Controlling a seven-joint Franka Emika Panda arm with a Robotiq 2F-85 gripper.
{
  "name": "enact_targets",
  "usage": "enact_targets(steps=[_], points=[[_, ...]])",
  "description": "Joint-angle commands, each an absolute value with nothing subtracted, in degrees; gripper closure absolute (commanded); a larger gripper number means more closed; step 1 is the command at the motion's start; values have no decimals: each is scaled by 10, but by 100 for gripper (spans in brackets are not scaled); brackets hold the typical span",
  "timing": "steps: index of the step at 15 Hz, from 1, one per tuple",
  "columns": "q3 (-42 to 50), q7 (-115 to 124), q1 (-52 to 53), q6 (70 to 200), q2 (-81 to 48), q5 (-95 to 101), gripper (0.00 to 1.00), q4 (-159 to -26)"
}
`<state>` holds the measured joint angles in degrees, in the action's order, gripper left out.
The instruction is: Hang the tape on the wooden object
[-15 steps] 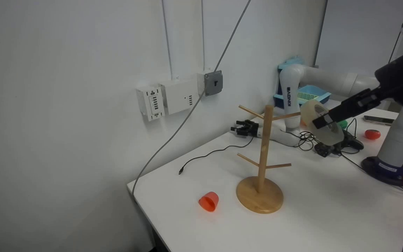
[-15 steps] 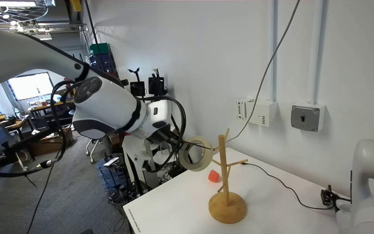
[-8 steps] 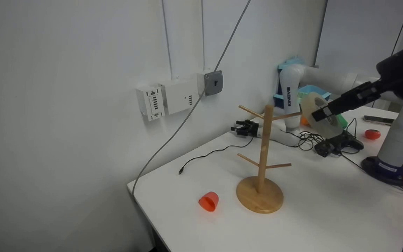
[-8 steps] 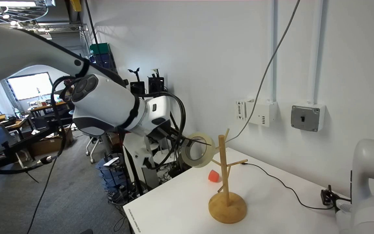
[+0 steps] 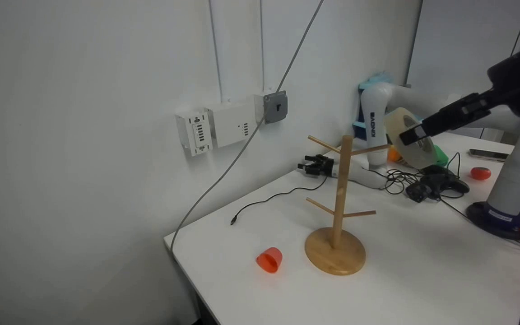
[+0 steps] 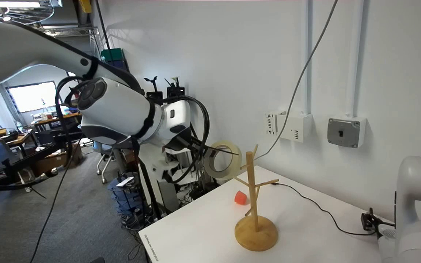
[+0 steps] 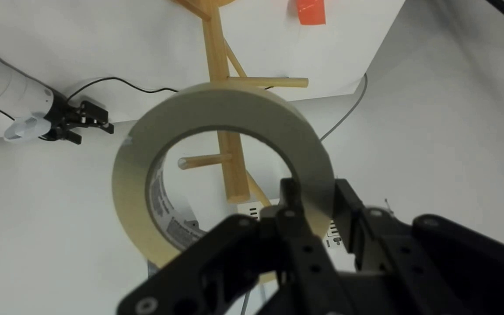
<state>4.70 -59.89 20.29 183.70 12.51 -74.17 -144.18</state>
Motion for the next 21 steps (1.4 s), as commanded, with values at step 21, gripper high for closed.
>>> enact_targets(steps=[21], points=[[197, -710, 166, 1685, 90, -770, 94, -1392]])
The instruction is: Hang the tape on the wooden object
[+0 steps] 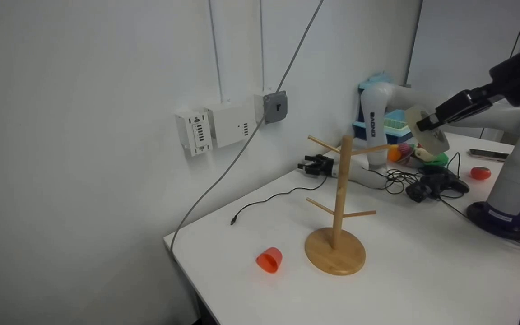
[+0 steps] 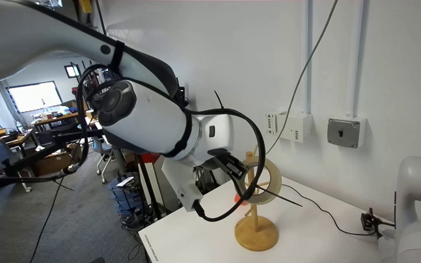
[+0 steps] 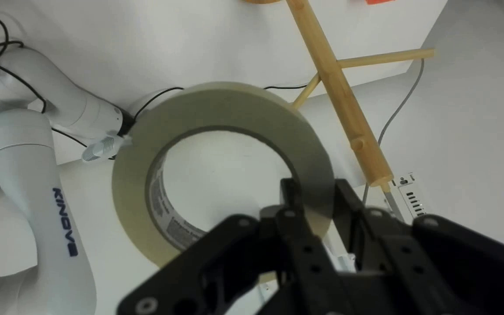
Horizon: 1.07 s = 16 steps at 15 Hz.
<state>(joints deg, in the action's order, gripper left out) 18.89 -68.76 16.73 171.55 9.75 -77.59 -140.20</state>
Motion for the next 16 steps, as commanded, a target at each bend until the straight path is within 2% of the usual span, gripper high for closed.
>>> enact_targets(steps=[1, 16], points=[[196, -710, 168, 1677, 92, -765, 94, -1397], [160, -702, 175, 1645, 131, -733, 94, -1424]])
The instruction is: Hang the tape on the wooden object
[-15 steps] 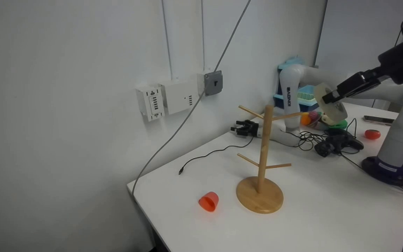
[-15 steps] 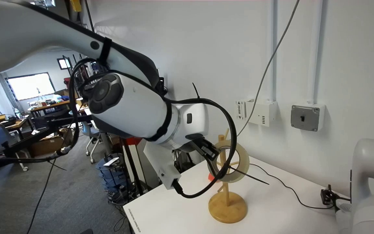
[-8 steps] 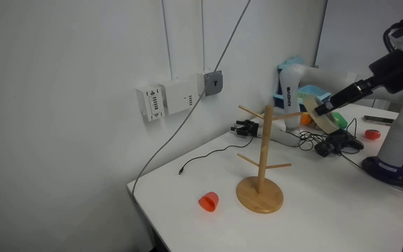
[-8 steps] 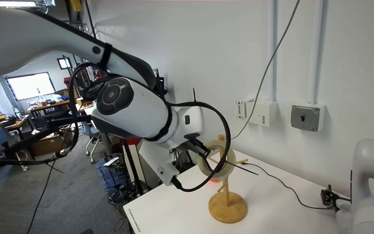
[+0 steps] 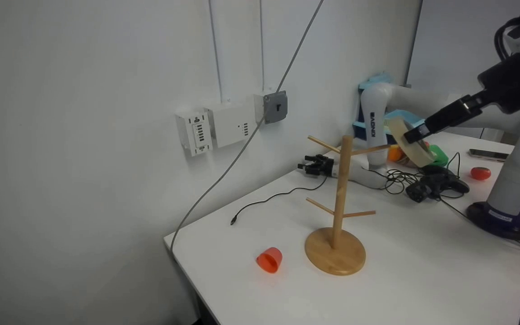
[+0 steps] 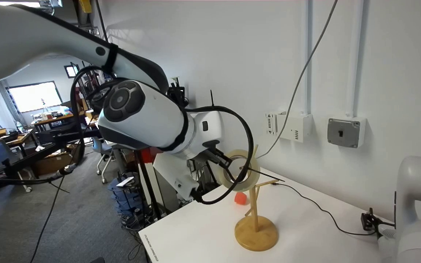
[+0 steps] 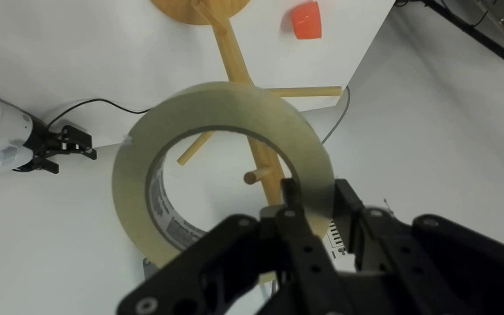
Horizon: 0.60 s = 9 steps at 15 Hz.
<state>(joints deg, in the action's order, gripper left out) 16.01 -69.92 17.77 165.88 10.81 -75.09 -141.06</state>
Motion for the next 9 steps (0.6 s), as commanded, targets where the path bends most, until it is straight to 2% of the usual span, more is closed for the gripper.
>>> enact_targets(steps=[1, 6, 8, 9], points=[[160, -703, 175, 1643, 132, -731, 94, -1425], [160, -714, 177, 1644, 136, -737, 94, -1423], [160, -753, 196, 1654, 82, -808, 94, -1385], [158, -760, 199, 1654, 72, -823, 57, -1380]])
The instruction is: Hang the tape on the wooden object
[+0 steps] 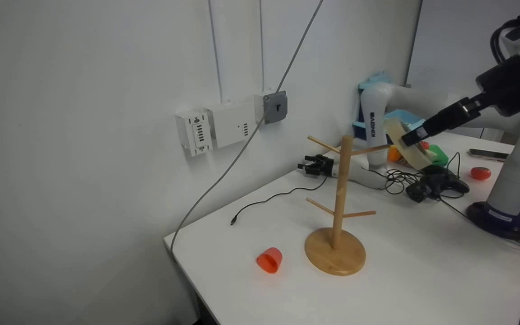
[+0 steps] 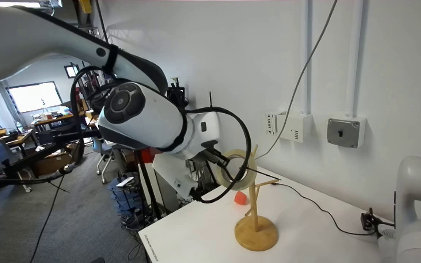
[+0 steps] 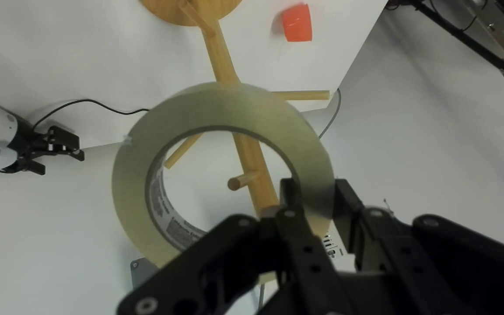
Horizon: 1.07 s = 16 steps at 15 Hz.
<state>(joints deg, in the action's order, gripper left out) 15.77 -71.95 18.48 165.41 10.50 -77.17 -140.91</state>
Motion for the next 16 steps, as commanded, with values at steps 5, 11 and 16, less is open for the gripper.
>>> enact_targets(steps=[5, 11, 16], points=[[159, -783, 202, 1652, 37, -850, 21, -1365], [158, -757, 198, 1655, 20, -837, 0, -1367], [156, -669, 197, 1673, 38, -762, 0, -1417]])
